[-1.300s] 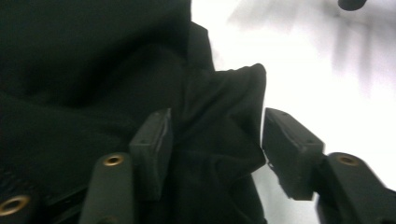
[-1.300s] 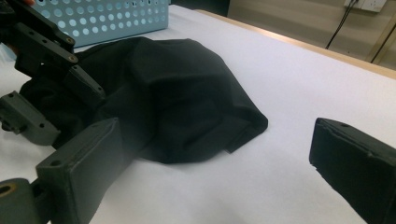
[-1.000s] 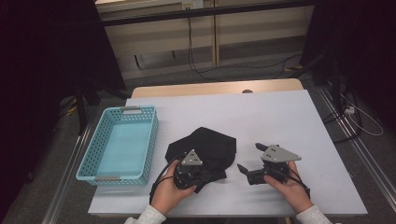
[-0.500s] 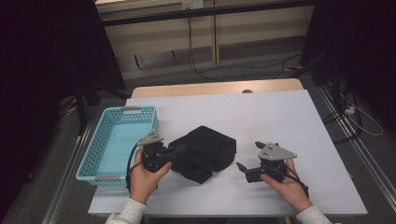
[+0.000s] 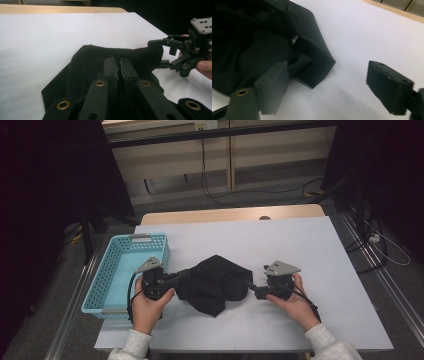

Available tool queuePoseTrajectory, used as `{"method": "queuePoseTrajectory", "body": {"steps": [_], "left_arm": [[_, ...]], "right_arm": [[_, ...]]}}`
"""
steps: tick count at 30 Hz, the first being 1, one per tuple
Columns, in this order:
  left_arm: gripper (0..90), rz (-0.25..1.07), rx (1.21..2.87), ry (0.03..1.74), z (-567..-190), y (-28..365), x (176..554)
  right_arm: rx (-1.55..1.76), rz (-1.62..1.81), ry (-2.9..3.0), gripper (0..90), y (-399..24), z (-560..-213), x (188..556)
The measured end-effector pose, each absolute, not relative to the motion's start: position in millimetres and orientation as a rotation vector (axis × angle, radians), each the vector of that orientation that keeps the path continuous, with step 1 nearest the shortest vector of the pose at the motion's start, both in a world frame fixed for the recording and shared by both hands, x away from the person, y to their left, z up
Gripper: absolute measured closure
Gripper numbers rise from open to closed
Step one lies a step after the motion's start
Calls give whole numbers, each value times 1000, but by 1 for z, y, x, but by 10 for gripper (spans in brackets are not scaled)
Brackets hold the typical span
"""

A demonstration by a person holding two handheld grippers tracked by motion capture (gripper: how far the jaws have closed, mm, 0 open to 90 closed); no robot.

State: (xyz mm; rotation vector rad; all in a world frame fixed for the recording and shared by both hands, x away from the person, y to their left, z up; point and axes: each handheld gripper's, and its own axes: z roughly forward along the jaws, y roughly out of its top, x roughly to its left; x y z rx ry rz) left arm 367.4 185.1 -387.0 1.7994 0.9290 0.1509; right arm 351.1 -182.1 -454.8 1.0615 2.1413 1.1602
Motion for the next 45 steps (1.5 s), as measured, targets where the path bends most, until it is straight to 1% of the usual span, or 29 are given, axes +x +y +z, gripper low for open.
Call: {"method": "queuePoseTrajectory", "body": {"steps": [1, 2, 4, 5, 6, 7, 8, 15, 19, 25, 27, 32, 37, 38, 39, 40, 45], "left_arm": [[852, 151, 1799, 929, -387, 185, 367], [852, 164, 1798, 934, -386, 188, 368], [852, 164, 1794, 937, -386, 189, 368], [852, 175, 1790, 941, -384, 192, 368], [852, 173, 1786, 942, -383, 193, 368], [852, 173, 1786, 942, -383, 193, 368], [852, 178, 1782, 943, -383, 194, 368], [852, 221, 1758, 960, -378, 202, 367], [852, 220, 1771, 962, -381, 201, 368], [851, 221, 1768, 963, -381, 201, 368], [851, 219, 1758, 967, -380, 202, 368], [851, 216, 1761, 966, -381, 202, 369], [851, 212, 1756, 958, -380, 202, 369], [851, 212, 1756, 958, -380, 202, 369], [851, 212, 1755, 956, -380, 202, 369], [852, 213, 1755, 950, -379, 201, 368], [851, 217, 1753, 942, -379, 199, 368]], "right_arm": [[1062, 1160, 2141, 193, -182, -455, 351], [1081, 1145, 2149, 231, -180, -456, 357], [1114, 1189, 2143, 268, -178, -455, 361], [1108, 1183, 2144, 273, -177, -455, 362], [1089, 1157, 2145, 299, -175, -454, 363], [1089, 1157, 2145, 299, -175, -454, 363], [1075, 1145, 2164, 363, -173, -457, 366], [1087, 1142, 2252, 369, -171, -459, 367], [1066, 1126, 2292, 341, -170, -456, 362], [1058, 1154, 2294, 360, -172, -455, 357], [1077, 1115, 2317, 401, -170, -461, 361], [1044, 1063, 2355, 516, -163, -462, 364], [1017, 1092, 2379, 800, -161, -462, 363], [1017, 1092, 2379, 800, -161, -462, 363], [1012, 1094, 2381, 847, -161, -462, 363], [1017, 1100, 2378, 869, -162, -462, 363], [1041, 1152, 2362, 875, -177, -452, 360]]}}
